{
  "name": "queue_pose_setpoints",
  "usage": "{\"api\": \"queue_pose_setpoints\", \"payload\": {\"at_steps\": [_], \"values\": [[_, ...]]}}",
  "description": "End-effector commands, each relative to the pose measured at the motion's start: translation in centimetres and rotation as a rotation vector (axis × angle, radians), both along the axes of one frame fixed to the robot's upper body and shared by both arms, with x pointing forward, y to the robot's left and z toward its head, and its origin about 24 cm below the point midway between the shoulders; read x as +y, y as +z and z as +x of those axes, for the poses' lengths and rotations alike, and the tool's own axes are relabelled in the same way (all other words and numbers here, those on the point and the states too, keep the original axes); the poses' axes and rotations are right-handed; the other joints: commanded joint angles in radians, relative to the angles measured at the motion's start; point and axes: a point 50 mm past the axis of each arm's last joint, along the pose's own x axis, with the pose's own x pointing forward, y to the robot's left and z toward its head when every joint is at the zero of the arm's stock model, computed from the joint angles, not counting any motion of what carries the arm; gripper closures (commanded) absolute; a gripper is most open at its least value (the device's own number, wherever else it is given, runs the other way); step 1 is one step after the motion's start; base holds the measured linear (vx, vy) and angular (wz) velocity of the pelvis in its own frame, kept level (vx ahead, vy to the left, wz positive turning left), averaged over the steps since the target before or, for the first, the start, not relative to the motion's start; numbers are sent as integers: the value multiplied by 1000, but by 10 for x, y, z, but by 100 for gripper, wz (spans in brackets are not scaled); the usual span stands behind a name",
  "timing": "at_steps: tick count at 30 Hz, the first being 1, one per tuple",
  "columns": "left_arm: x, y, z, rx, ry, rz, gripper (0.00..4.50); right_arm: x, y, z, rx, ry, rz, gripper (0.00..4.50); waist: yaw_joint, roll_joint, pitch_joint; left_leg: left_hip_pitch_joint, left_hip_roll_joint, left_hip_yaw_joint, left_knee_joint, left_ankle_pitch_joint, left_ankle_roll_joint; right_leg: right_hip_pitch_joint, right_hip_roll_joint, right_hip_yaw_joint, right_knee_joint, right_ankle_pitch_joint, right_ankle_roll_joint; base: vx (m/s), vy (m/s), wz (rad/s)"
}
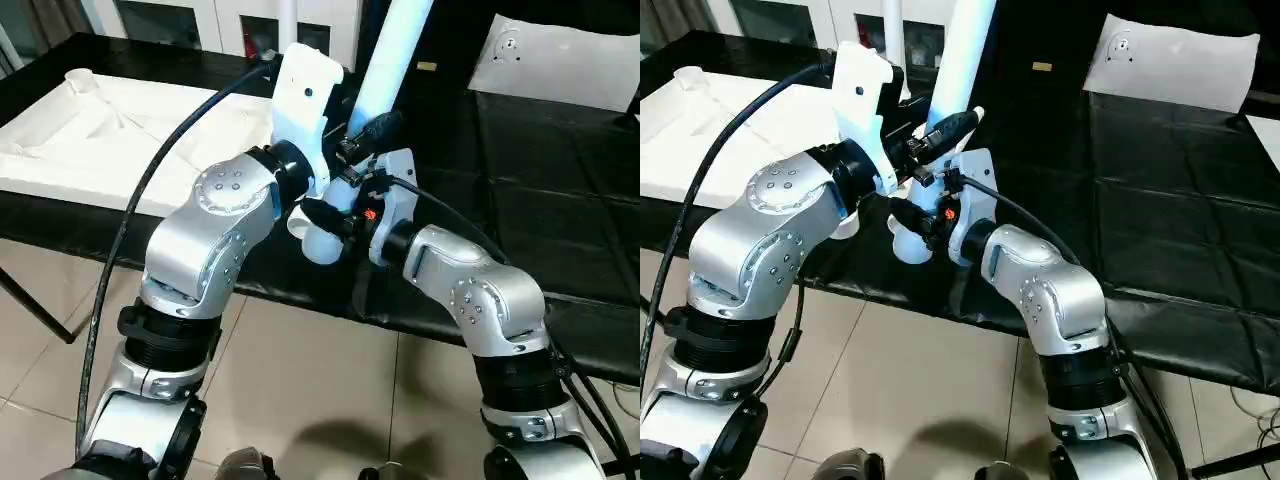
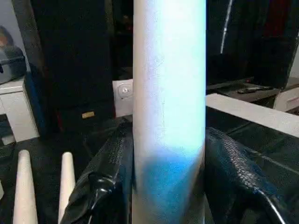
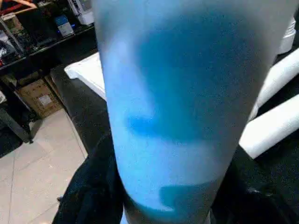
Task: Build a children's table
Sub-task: Pick table leg
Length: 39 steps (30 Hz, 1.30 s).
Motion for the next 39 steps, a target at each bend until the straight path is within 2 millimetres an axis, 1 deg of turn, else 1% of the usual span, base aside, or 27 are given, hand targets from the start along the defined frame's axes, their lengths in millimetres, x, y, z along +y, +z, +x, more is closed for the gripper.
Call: {"api": "queue_pose_setpoints", "payload": {"at_steps": [1,3,4,5,8,10,11,13,14,16,17,20,21,22,24,25,26,28,29,30,31,32,33,34,36,37,39], "values": [[-5,15,-9,-20,-93,-64,236,-6,3,2,-11,-37,39,259,-1,2,-85,16,39,-10,-59,-76,-26,53,-70,43,-59,-4,-206,0,0,0],[-8,18,-14,-11,-146,-110,201,-5,1,2,-8,-47,34,259,-1,0,-85,16,39,-10,-59,-73,-25,54,-70,43,-59,3,-210,0,0,0],[-8,18,-14,-10,-148,-112,199,-5,1,2,-8,-48,33,259,0,0,-84,16,38,-10,-59,-75,-26,53,-71,43,-60,-2,-214,0,0,0],[-14,20,-22,11,-235,-144,191,-4,-2,3,2,-60,16,259,3,2,-88,17,41,-10,-57,-65,-26,53,-72,43,-55,21,-223,0,0,0],[-20,19,-33,38,-343,-162,158,-3,-4,2,26,-58,22,259,0,1,-85,14,39,-9,-57,-68,-18,53,-69,42,-56,24,-223,0,0,0],[-20,18,-34,41,-359,-162,158,-3,-4,2,25,-59,23,259,2,2,-84,15,39,-8,-57,-80,-19,52,-69,42,-59,-2,-219,0,0,0],[-21,18,-36,40,-367,-152,149,-4,-4,3,20,-69,24,260,2,7,-84,16,40,-9,-59,-94,-26,49,-68,42,-61,-24,-214,0,0,0],[-19,17,-34,40,-345,-154,131,-6,-5,4,18,-85,20,260,0,5,-83,14,38,-10,-59,-102,-31,52,-66,42,-62,-28,-205,0,0,0],[-17,19,-33,38,-333,-177,121,-8,-6,4,17,-97,16,260,0,8,-82,14,39,-10,-60,-104,-31,52,-67,43,-62,-27,-203,0,0,0],[-12,23,-31,10,-292,-224,115,-12,-6,5,19,-119,24,260,-1,6,-81,13,38,-10,-60,-105,-32,53,-68,43,-64,-27,-196,0,0,0],[-4,25,-28,10,-248,-297,97,-18,-6,5,3,-165,20,260,-3,4,-81,12,37,-10,-59,-104,-36,55,-67,44,-65,-23,-193,0,0,0],[6,27,-26,4,-192,-348,92,-25,-8,5,0,-212,11,260,-4,3,-82,15,38,-10,-60,-110,-38,54,-65,43,-66,-34,-188,0,0,0],[16,27,-27,16,-156,-386,92,-32,-10,3,7,-245,14,260,-4,2,-83,15,38,-10,-59,-106,-36,55,-65,43,-63,-30,-182,0,0,0],[27,25,-28,25,-114,-403,91,-41,-12,1,9,-286,9,260,-3,3,-83,15,39,-10,-59,-101,-36,54,-65,43,-62,-21,-183,0,0,0],[32,24,-29,29,-93,-406,91,-46,-13,-1,7,-306,5,260,-4,7,-81,14,39,-11,-58,-94,-33,52,-62,42,-61,4,-180,0,0,0],[46,11,-33,38,-15,-348,91,-58,-14,-7,-2,-366,2,260,-4,20,-76,16,39,-13,-61,-105,-35,46,-60,41,-63,-8,-166,0,0,0],[58,-6,-38,67,52,-261,91,-68,-13,-12,-31,-421,-10,260,-8,13,-74,13,40,-13,-64,-112,-32,48,-59,41,-64,-14,-148,0,0,0],[62,-14,-41,76,84,-219,91,-70,-12,-14,-40,-437,-15,260,-11,15,-74,16,40,-12,-65,-122,-33,44,-57,41,-68,-37,-133,0,0,0],[67,-24,-45,88,128,-167,91,-74,-12,-17,-53,-457,-23,260,-12,19,-73,17,37,-10,-65,-135,-39,41,-55,41,-71,-70,-128,0,0,0],[77,-45,-48,137,235,-74,91,-78,-10,-21,-76,-502,-37,260,-14,23,-70,17,40,-14,-68,-155,-46,38,-56,41,-75,-95,-119,0,0,0],[84,-55,-50,152,299,-44,91,-80,-9,-23,-77,-525,-36,260,-17,21,-66,15,41,-15,-73,-177,-48,37,-55,41,-78,-120,-103,0,0,0],[84,-55,-50,152,299,-44,91,-80,-9,-23,-77,-525,-36,260,-21,19,-63,16,40,-13,-75,-198,-49,34,-54,42,-81,-150,-97,0,0,0],[98,-75,-53,198,440,-38,91,-80,-10,-29,-75,-537,-46,260,-22,20,-69,20,40,-15,-72,-211,-55,35,-56,43,-81,-179,-94,0,0,0],[104,-82,-54,190,502,-28,91,-79,-12,-33,-80,-531,-54,260,-26,20,-64,16,41,-16,-76,-218,-55,35,-56,43,-85,-186,-92,0,0,0],[111,-91,-57,188,578,-24,91,-80,-15,-40,-100,-551,-62,260,-31,23,-65,17,40,-16,-77,-258,-60,31,-56,44,-94,-239,-71,0,0,0],[112,-92,-58,191,596,-33,91,-80,-18,-42,-93,-560,-67,260,-30,27,-64,20,39,-19,-79,-277,-64,27,-56,44,-95,-260,-70,0,0,0],[113,-94,-58,194,621,-41,91,-80,-22,-45,-77,-567,-75,260,-33,26,-61,19,39,-21,-81,-302,-66,25,-56,44,-96,-272,-76,0,0,0]]}}
